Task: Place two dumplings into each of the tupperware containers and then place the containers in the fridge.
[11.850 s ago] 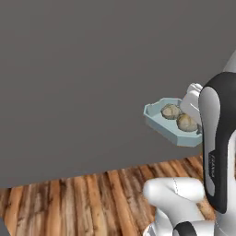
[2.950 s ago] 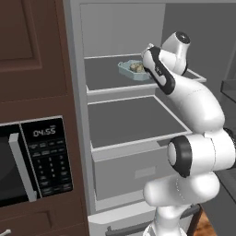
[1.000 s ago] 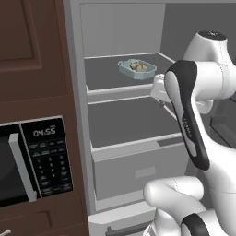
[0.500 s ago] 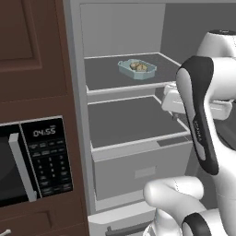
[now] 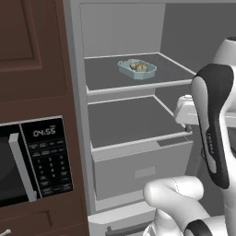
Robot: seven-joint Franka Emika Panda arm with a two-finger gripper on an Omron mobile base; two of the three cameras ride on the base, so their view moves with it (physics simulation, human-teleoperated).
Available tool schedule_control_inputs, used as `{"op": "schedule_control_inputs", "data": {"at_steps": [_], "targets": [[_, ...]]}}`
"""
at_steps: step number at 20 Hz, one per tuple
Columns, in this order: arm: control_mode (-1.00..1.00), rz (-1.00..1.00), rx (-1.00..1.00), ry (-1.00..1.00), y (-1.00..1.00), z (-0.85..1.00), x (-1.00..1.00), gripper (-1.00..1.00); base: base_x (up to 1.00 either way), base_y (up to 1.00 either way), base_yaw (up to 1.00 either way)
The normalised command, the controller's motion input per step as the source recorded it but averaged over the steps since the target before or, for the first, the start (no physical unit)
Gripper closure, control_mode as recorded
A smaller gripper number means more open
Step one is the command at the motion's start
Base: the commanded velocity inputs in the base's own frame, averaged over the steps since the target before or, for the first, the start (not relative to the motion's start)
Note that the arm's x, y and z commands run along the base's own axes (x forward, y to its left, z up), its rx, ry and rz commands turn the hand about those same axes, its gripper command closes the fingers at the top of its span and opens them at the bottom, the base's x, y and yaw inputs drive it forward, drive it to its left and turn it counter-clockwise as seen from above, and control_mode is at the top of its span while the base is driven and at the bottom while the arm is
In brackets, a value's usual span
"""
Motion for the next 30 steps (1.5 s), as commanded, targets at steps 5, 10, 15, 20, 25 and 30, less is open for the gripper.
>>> {"op": "schedule_control_inputs", "data": {"at_steps": [5, 10, 15, 20, 25, 30], "targets": [[-1.00, 0.00, 0.00, 0.00, 0.00, -0.01, -0.26, -1.00, 0.00, 0.00, 0.00], [-1.00, 0.00, -0.01, 0.01, 0.07, 0.00, 0.00, -1.00, 0.00, 0.00, 0.00], [1.00, 0.00, -0.01, 0.01, 0.02, 0.00, 0.00, -1.00, -0.36, 0.35, 0.07], [1.00, 0.00, 0.00, 0.00, 0.00, 0.00, 0.00, -1.00, -0.93, 0.45, 0.39], [1.00, 0.00, 0.00, 0.00, 0.00, 0.00, 0.00, -1.00, -0.69, 0.25, 0.86], [1.00, 0.00, 0.00, 0.00, 0.00, 0.00, 0.00, -1.00, -0.41, 0.19, 1.00]]}}
